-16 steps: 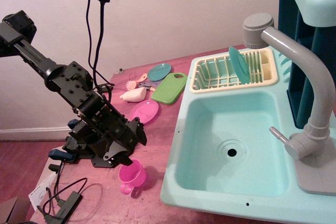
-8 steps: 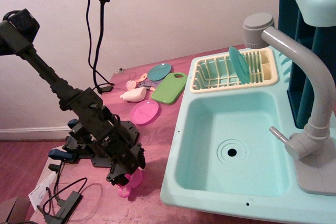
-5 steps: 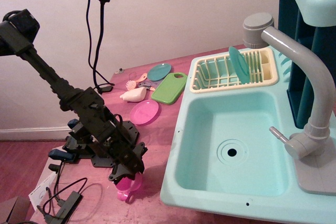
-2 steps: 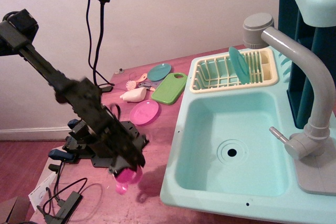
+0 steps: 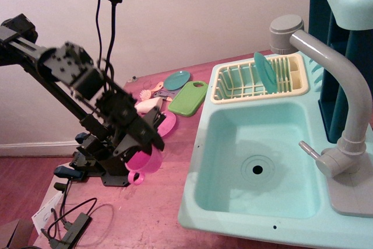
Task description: Put cup from anywhere into sink
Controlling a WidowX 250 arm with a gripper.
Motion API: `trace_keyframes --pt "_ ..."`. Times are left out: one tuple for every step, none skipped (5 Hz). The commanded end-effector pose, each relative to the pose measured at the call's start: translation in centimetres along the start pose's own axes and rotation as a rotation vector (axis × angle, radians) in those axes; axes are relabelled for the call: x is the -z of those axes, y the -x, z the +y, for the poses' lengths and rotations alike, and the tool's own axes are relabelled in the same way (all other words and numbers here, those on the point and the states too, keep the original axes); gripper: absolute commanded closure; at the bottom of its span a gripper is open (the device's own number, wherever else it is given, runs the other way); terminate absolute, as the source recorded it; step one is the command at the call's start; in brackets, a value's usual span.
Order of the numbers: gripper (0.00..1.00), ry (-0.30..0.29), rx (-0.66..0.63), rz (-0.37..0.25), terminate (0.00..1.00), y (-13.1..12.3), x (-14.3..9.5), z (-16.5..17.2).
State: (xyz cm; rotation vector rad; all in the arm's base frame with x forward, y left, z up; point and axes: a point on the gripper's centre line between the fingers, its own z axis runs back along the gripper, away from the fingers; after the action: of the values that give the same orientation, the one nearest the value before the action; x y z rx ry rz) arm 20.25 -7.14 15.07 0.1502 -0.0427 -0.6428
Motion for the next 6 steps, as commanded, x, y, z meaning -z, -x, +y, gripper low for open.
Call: trace_keyframes --pt "1.00 -0.040 0.017 -0.069 0.00 -5.4 -0.5 3.9" --pt "1.00 -0.048 0.044 -0.047 0.00 -9.3 0.1 5.5" --pt "1.00 -0.041 0.001 -0.055 0.00 -10.8 1.4 5.9" --pt "1.00 -0.059 -0.087 -0.069 0.00 -11.2 2.4 5.8" --pt "1.00 -0.051 -0.115 -0.020 0.00 -10.9 3.1 4.6" --pt "1.00 -0.011 -0.129 0.013 0.00 -10.2 4.0 4.0"
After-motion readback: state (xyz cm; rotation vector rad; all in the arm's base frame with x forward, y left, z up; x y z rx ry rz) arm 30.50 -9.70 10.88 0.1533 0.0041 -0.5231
